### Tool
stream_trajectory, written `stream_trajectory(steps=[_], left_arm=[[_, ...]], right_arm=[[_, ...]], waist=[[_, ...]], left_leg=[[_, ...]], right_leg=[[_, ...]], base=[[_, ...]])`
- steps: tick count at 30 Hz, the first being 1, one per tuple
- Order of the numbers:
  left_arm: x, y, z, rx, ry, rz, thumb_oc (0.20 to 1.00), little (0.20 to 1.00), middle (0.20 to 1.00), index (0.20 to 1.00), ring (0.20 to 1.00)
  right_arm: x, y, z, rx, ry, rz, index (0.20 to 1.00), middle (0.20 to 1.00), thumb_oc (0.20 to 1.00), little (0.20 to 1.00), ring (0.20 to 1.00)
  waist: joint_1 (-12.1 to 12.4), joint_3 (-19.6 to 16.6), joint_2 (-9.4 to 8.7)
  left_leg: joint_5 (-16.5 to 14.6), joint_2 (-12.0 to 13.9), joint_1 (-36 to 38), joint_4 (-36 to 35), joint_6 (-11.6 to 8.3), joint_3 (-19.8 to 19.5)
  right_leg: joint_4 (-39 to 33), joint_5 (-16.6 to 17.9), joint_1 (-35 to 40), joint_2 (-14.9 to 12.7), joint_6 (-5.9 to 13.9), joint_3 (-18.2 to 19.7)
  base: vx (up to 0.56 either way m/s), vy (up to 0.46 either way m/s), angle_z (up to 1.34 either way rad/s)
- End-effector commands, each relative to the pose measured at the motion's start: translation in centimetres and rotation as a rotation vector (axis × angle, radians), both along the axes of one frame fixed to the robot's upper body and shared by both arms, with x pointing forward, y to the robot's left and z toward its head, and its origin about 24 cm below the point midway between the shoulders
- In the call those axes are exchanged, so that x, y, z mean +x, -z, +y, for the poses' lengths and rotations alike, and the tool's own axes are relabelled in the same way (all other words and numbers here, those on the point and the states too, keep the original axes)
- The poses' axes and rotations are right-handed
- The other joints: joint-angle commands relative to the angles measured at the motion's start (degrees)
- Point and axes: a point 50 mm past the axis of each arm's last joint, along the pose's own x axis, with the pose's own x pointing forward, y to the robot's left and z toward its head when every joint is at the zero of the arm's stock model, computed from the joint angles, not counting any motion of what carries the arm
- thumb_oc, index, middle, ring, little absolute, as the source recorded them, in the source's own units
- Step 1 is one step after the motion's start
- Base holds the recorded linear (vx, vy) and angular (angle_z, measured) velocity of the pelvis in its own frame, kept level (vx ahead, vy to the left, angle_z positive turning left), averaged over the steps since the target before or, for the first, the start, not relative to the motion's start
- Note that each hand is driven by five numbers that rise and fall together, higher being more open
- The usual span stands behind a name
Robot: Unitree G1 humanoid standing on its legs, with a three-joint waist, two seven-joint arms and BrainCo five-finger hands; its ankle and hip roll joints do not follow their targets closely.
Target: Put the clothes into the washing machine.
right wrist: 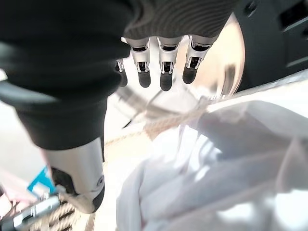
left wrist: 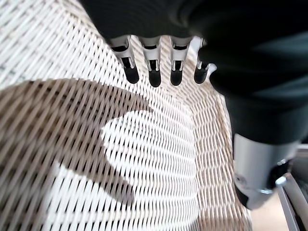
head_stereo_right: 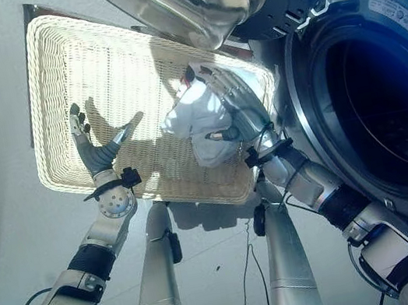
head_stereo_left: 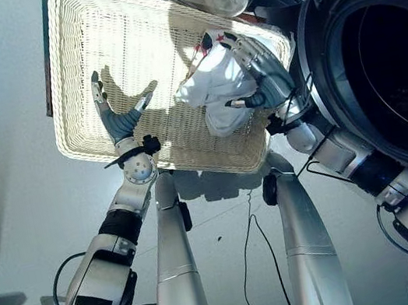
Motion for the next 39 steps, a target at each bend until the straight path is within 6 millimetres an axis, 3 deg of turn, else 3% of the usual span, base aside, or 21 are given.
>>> stream_trajectory(steps=[1, 10, 13, 19, 23, 39], left_arm=[[0.4, -1.9, -1.0, -0.013, 0.048, -0.070, 1.000, 1.000, 1.000, 1.000, 1.000], [1.1, -2.9, -1.7, 0.008, 0.083, -0.079, 1.000, 1.000, 1.000, 1.000, 1.000], [1.1, -3.0, -1.8, 0.009, 0.087, -0.079, 1.000, 1.000, 1.000, 1.000, 1.000], [1.3, -3.2, -2.6, 0.012, 0.112, -0.091, 1.000, 1.000, 1.000, 1.000, 1.000], [1.2, -3.2, -3.1, 0.008, 0.123, -0.101, 1.000, 1.000, 1.000, 1.000, 1.000], [0.7, -2.9, -3.3, -0.008, 0.124, -0.128, 1.000, 1.000, 1.000, 1.000, 1.000]], right_arm=[[1.6, 1.2, -0.6, -0.105, 0.118, 0.103, 1.000, 1.000, 1.000, 1.000, 1.000], [4.6, 2.0, -2.4, -0.247, 0.302, 0.253, 1.000, 1.000, 1.000, 1.000, 1.000], [4.8, 2.1, -2.8, -0.257, 0.322, 0.261, 1.000, 1.000, 1.000, 1.000, 1.000], [5.9, 2.2, -5.2, -0.328, 0.556, 0.240, 1.000, 1.000, 1.000, 1.000, 1.000], [6.2, 2.3, -6.3, -0.462, 0.673, 0.221, 1.000, 1.000, 1.000, 1.000, 1.000], [6.0, 5.3, -7.6, -0.833, 0.712, 0.269, 1.000, 1.000, 1.000, 1.000, 1.000]], waist=[[-0.06, -1.21, 1.69], [1.46, -1.21, 2.56], [1.56, -1.21, 2.67], [2.12, -1.21, 3.53], [2.45, -1.21, 3.98], [2.58, -1.21, 4.05]], left_leg=[[-0.96, -6.77, -3.72, 5.78, 5.64, 2.09], [-0.66, -7.43, -4.48, 5.72, 5.85, 1.77], [-0.61, -7.50, -4.48, 5.70, 5.90, 1.76], [-0.39, -7.71, -4.78, 5.33, 6.16, 1.74], [-0.30, -7.85, -4.97, 5.17, 6.40, 1.75], [0.18, -7.65, -5.12, 4.53, 6.60, 1.81]], right_leg=[[-10.02, 8.59, 3.28, 4.16, 2.10, -5.22], [-10.00, 8.99, 2.66, 3.92, 1.64, -6.39], [-10.04, 9.07, 2.66, 3.88, 1.61, -6.47], [-10.24, 9.40, 2.27, 3.86, 1.52, -6.68], [-10.52, 9.66, 2.10, 3.87, 1.52, -6.64], [-11.02, 10.08, 1.88, 4.00, 1.30, -6.64]], base=[[0.01, -0.027, 0.03], [0.01, -0.017, 0.02], [0.00, -0.003, 0.01], [0.00, 0.000, 0.00], [0.00, 0.006, 0.03], [0.00, 0.000, 0.00]])
